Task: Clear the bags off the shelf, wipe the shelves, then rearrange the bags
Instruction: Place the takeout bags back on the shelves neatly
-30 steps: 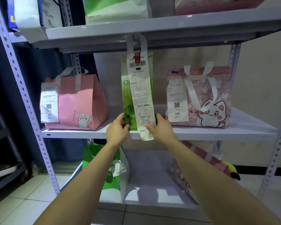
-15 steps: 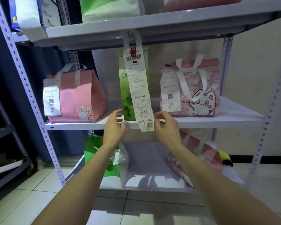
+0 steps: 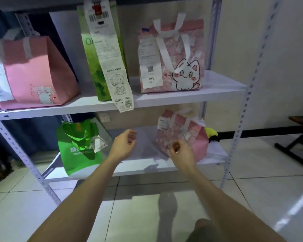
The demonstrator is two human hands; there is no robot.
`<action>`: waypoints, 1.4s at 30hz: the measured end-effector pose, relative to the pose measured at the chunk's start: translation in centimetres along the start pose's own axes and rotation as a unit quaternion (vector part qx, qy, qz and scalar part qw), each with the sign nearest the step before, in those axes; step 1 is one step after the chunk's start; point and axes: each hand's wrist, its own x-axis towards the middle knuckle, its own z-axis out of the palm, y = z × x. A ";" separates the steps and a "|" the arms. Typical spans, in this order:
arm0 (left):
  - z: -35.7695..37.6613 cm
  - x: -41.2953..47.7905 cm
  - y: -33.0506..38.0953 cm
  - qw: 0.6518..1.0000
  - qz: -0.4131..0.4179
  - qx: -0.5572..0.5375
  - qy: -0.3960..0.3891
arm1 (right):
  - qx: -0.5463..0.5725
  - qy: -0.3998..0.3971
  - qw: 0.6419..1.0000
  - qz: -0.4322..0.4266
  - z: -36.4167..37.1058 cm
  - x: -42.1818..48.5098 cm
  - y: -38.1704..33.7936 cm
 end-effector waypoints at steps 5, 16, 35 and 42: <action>3.1 -0.5 -0.4 0.998 -0.007 0.016 -0.063 | 0.013 0.075 0.993 0.085 -1.0 -0.1 3.0; 3.0 -3.3 -2.8 0.996 -0.049 0.034 -0.065 | -0.036 0.095 0.987 0.127 -2.1 3.4 3.2; -4.2 -8.1 -2.8 0.991 -0.115 -0.062 -0.009 | 0.046 0.084 0.995 0.027 2.4 -1.7 -0.1; -11.8 -14.4 -6.7 0.981 -0.186 -0.051 0.026 | 0.045 -0.034 0.998 0.011 10.9 -4.1 -4.8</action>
